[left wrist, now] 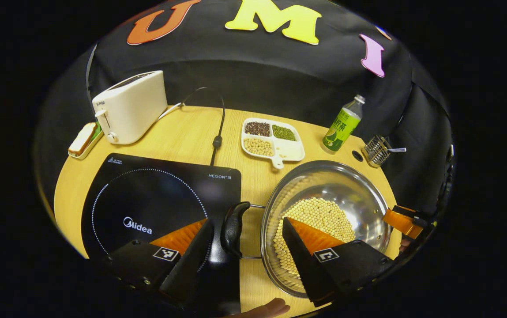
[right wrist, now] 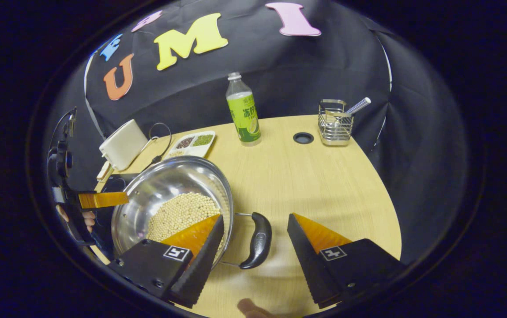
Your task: First push the handle of the pot to place it horizontally, then grasp the pot with both hands and set it on the induction cooktop.
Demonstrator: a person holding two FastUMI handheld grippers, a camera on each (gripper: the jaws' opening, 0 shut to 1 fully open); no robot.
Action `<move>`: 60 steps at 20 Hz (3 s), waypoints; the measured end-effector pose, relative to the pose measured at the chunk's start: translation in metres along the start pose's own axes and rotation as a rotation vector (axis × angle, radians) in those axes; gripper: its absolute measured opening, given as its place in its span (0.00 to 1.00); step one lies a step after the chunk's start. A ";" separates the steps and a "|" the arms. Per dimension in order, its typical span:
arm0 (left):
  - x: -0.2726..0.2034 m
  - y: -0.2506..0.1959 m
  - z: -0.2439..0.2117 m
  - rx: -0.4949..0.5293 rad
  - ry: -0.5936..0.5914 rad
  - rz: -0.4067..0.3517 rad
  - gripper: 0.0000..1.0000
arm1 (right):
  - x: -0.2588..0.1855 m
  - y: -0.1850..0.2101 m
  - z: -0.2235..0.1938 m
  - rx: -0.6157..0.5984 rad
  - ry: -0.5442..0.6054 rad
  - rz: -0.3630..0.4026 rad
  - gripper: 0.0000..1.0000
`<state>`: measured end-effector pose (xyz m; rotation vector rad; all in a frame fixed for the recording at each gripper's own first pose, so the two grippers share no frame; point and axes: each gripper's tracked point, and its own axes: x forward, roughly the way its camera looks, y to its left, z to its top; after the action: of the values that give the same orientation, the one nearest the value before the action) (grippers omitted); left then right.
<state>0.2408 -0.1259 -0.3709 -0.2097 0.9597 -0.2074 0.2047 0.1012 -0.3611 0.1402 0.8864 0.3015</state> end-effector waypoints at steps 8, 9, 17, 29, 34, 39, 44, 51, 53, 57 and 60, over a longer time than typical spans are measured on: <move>0.000 0.001 -0.001 0.004 0.053 -0.032 0.70 | 0.013 0.010 -0.006 0.012 0.080 -0.019 0.65; 0.004 0.001 -0.001 0.002 0.052 -0.040 0.54 | 0.015 0.009 -0.005 0.002 0.091 -0.023 0.62; 0.006 -0.001 -0.003 0.047 0.100 -0.009 0.60 | 0.016 0.005 -0.005 0.051 0.171 0.044 0.63; -0.016 -0.023 -0.019 0.054 0.123 -0.085 0.52 | -0.022 -0.008 -0.008 0.081 0.186 -0.006 0.55; -0.053 -0.026 -0.001 0.057 0.066 -0.112 0.52 | -0.069 0.005 0.011 0.045 0.133 -0.021 0.55; -0.104 -0.016 0.025 0.076 -0.021 -0.139 0.52 | -0.110 0.034 0.040 0.015 0.074 -0.016 0.55; -0.138 0.020 0.041 0.040 -0.077 -0.154 0.52 | -0.132 0.082 0.063 -0.030 0.021 -0.009 0.55; -0.170 0.107 0.050 -0.025 -0.118 -0.110 0.52 | -0.116 0.171 0.063 -0.078 0.028 0.040 0.56; -0.175 0.135 0.055 -0.035 -0.129 -0.094 0.52 | -0.110 0.197 0.062 -0.090 0.035 0.066 0.56; -0.189 0.183 0.062 -0.054 -0.143 -0.050 0.42 | -0.091 0.243 0.059 -0.090 0.059 0.113 0.56; -0.187 0.214 0.062 -0.049 -0.142 -0.006 0.52 | -0.072 0.269 0.051 -0.094 0.094 0.139 0.56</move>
<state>0.2056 0.1350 -0.2466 -0.2689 0.8238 -0.1719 0.1479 0.3339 -0.2101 0.1007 0.9557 0.4818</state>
